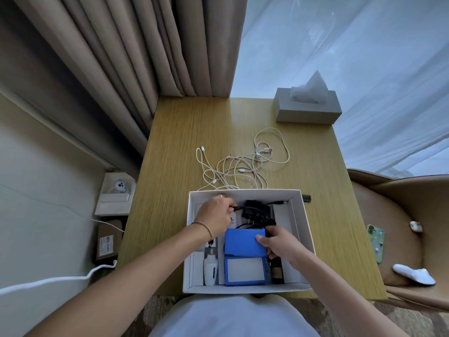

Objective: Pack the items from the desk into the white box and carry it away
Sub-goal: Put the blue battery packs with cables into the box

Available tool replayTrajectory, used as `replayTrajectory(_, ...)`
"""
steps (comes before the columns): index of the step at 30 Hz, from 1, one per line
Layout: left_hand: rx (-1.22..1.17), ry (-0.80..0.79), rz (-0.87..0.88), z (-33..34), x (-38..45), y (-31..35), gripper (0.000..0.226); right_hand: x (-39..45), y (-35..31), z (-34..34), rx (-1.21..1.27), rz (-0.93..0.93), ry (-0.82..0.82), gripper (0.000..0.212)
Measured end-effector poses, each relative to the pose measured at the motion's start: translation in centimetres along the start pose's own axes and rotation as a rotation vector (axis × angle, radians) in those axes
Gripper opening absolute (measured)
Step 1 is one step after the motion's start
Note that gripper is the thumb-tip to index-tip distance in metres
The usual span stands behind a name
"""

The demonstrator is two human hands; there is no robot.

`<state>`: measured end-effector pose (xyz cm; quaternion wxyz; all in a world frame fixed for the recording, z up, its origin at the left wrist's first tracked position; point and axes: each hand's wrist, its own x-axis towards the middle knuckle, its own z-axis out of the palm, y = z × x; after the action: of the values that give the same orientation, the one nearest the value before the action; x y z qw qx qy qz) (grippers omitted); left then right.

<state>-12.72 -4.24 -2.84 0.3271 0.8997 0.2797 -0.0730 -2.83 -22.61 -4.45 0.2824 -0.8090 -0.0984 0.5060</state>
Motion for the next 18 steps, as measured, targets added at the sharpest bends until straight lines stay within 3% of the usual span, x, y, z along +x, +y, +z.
replayTrajectory(3, 0.066, 0.015, -0.003, 0.4, 0.2, -0.1, 0.026, 0.3, 0.1, 0.0, -0.218, -0.062, 0.084, 0.028)
replayTrajectory(8, 0.238, 0.014, 0.022, 1.2, 0.0, -0.6, 0.029, 0.4, 0.5, 0.7, -0.538, -0.183, 0.254, 0.043)
replayTrajectory(13, 0.366, -0.002, 0.079, 1.3, -0.2, -0.6, 0.024, -0.4, -0.2, 0.5, -0.703, -0.233, 0.301, 0.037)
replayTrajectory(15, 0.329, 0.076, 0.111, 0.6, -0.7, -0.2, 0.022, -1.2, -1.0, -0.3, -0.732, -0.299, 0.357, 0.032)
replayTrajectory(18, 0.216, 0.201, 0.155, -1.1, -1.4, 0.4, 0.021, -2.4, -3.1, -2.5, -0.544, -0.432, 0.443, 0.023)
